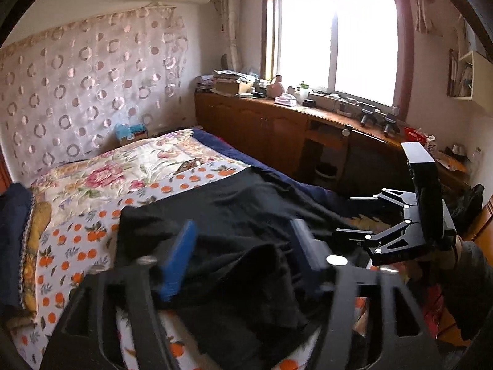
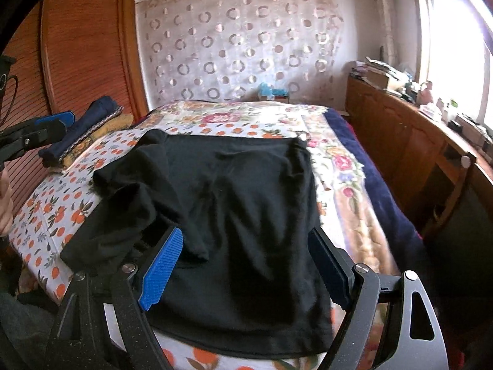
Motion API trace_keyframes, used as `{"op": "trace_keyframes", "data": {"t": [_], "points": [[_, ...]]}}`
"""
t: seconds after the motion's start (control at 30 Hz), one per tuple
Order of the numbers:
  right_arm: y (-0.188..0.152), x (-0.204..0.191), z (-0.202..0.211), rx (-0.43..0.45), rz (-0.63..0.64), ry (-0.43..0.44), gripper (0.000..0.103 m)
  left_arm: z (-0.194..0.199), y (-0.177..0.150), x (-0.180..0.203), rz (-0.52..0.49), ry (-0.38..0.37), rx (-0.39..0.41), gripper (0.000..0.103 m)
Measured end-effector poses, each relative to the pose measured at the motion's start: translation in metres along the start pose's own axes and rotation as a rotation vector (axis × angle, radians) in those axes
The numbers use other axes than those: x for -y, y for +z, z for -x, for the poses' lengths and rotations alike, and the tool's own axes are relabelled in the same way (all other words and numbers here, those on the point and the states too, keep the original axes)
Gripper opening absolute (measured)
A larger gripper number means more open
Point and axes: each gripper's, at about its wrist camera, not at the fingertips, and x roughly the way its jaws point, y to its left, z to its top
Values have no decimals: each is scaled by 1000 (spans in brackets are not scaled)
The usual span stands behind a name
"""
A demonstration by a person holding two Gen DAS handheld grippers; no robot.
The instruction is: Fold small clothes
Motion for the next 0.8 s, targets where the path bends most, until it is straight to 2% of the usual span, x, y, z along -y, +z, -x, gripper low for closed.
{"op": "trace_keyframes", "data": {"t": [0.2,0.43,0.6,0.7,0.8], "points": [[10,-15,-26,-7,17,69,85,8,-24,-23,45,75,-9,76],[28,-34,-50,-24,57,142,85,15,-43,-43,90,126,-13,76],[31,-30,-74,-103,62,144,85,17,-51,-51,115,131,-16,76],[27,-20,-84,-163,56,138,78,17,-53,-54,120,127,-16,76],[24,-14,-85,-186,45,182,57,16,-56,-54,122,121,-21,76]]}}
